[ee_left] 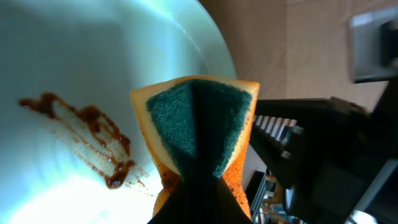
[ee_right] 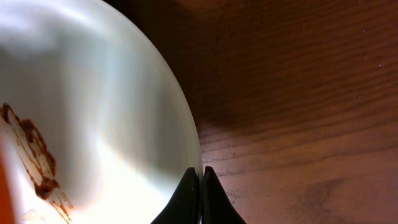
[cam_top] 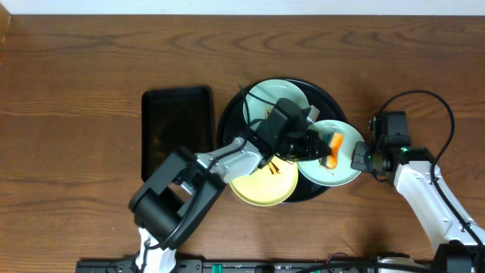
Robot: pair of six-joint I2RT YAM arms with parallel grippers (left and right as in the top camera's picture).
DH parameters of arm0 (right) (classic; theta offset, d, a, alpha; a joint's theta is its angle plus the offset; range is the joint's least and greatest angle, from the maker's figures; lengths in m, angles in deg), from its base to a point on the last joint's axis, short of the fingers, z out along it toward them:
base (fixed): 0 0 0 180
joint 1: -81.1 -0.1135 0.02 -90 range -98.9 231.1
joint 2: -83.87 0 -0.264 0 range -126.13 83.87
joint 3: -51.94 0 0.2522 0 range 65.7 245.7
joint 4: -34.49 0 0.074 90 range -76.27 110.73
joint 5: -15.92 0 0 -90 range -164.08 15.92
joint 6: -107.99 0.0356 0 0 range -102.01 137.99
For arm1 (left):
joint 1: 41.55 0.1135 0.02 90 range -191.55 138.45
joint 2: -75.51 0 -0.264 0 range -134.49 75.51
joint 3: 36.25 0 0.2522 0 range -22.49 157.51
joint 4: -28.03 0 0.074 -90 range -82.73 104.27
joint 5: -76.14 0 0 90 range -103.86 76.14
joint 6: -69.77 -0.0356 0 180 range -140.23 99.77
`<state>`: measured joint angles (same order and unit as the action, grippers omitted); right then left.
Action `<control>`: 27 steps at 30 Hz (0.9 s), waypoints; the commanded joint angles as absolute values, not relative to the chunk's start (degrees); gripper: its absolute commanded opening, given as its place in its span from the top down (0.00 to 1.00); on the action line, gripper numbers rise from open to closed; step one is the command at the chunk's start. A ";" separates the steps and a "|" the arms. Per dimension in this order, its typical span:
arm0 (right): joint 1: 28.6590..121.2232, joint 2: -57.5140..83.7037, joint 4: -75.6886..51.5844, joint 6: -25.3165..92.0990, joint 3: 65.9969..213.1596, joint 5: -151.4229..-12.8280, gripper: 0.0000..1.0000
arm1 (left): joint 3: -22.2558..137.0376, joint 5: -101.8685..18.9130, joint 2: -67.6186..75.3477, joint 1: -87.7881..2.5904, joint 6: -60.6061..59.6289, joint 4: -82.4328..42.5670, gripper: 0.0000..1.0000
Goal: Clean dirty plates on tray and stack at the side
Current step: 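Scrub the right pale green plate with the sponge in the left gripper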
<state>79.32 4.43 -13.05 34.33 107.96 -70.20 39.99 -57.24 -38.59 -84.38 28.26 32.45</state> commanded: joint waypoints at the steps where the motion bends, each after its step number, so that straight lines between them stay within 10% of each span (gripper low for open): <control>1: 79.78 4.36 -13.11 34.68 107.66 -70.09 0.99 | 40.80 -56.76 -41.15 -85.69 29.20 34.37 0.93; 27: 79.80 4.36 -13.57 34.59 107.66 -72.19 0.99 | 40.98 -42.18 -42.18 -78.30 22.65 29.17 0.93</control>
<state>79.32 4.43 -13.16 34.33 107.96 -71.75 40.50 -45.24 -42.79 -79.92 24.22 30.26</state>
